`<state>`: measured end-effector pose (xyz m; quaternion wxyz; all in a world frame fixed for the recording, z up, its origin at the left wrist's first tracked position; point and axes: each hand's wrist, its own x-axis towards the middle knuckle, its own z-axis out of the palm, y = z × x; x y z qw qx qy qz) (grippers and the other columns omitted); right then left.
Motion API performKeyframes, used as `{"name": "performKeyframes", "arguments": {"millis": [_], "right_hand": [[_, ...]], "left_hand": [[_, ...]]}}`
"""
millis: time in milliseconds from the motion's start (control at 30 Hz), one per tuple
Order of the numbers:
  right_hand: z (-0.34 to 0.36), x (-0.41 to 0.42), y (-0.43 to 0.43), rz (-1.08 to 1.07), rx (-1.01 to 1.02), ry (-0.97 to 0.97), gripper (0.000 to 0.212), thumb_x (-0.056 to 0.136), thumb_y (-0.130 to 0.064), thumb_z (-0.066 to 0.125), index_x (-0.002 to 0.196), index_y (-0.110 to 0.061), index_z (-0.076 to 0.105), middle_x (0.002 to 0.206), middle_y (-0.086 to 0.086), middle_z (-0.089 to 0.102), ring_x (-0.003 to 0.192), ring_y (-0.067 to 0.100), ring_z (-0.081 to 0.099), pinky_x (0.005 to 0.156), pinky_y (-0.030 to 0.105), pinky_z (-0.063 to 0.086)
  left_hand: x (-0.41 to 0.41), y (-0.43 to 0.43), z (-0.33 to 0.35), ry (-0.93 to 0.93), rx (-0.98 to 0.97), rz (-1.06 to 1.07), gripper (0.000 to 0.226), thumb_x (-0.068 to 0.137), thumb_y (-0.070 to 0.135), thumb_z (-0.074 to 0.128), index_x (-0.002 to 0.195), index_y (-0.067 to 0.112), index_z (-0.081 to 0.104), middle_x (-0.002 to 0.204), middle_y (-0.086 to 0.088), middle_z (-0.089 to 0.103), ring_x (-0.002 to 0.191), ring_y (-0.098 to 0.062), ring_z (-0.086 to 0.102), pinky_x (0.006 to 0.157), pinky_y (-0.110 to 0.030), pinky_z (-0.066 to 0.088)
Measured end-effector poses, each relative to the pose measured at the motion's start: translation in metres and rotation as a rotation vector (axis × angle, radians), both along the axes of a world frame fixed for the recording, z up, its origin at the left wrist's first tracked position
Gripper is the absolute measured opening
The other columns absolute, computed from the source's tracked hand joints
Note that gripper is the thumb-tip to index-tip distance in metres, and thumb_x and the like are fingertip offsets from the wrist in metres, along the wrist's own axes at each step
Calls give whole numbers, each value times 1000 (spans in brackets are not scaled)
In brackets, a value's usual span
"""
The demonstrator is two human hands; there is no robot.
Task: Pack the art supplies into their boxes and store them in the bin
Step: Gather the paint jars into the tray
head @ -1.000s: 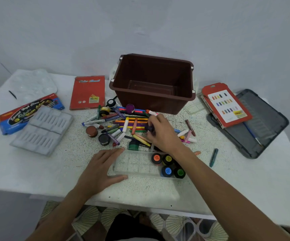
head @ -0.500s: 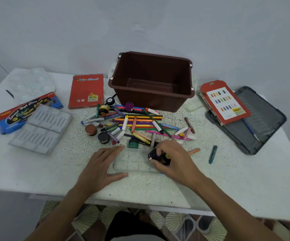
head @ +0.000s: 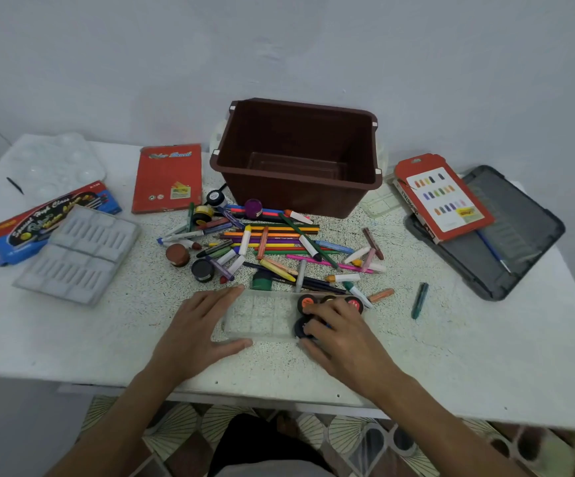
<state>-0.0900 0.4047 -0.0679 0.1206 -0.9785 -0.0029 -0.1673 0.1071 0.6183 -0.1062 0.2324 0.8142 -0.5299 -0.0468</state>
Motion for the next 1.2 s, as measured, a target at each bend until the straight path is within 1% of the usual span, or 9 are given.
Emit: {"name": "performKeyframes", "arguments": {"millis": [167,400,600,800,867,933,1067,1133,1200], "right_hand": [[5,2,-2,-30,112,22,19,93,-32,61,90,-14,66,112,3,62,101,22,54,84,32,45],[13,39,-9,-98,168,33,15,95,-23,57,95,-11,65,98,1,61,88,20,49,77,35,45],[10,83,-3,-61,176,92,25,92,-15,60,115,-7,64,106,10,62,95,27,56,83,40,49],[7,111,8,-52,220,157,35,97,-20,54,127,-2,58,117,14,60,104,30,57,93,44,49],[5,115,11,-58,194,201,36,98,-20,54,127,2,57,125,16,56,108,31,56,97,44,47],[4,115,13,-52,199,214,30,99,-20,54,116,3,62,123,16,56,108,31,56,98,44,46],[10,111,8,-42,314,211,23,96,-21,59,113,-7,54,110,10,57,99,23,51,84,36,45],[14,107,7,-10,354,187,20,91,-17,63,103,-13,47,98,5,54,87,21,47,71,34,38],[16,102,7,6,393,168,26,86,-13,67,95,-16,43,91,0,51,80,19,43,65,33,34]], "left_hand": [[1,1,-1,1,-2,-6,88,82,75,54,151,23,35,141,9,50,122,-13,46,102,-32,38],[1,0,0,0,1,-2,89,82,77,52,151,23,36,141,9,50,123,-12,45,102,-29,34],[1,0,-2,5,0,-4,90,81,76,55,151,23,36,141,9,50,122,-12,45,102,-32,37],[1,1,-2,24,-5,8,89,81,76,55,152,26,34,143,11,47,125,-11,43,103,-30,33],[1,1,-2,28,-5,8,89,81,76,55,152,27,34,143,11,47,125,-11,43,104,-27,31],[1,1,-2,34,-4,9,89,81,76,55,152,27,34,143,11,47,125,-11,43,104,-25,30],[1,2,-2,41,-4,12,90,81,77,54,152,28,33,143,12,46,126,-10,42,104,-27,32],[1,3,-3,44,-11,9,89,81,77,54,153,29,32,143,13,46,126,-9,41,104,-29,33],[1,2,-3,41,-13,5,89,81,77,54,153,30,30,144,14,45,127,-9,41,104,-29,33]]}}
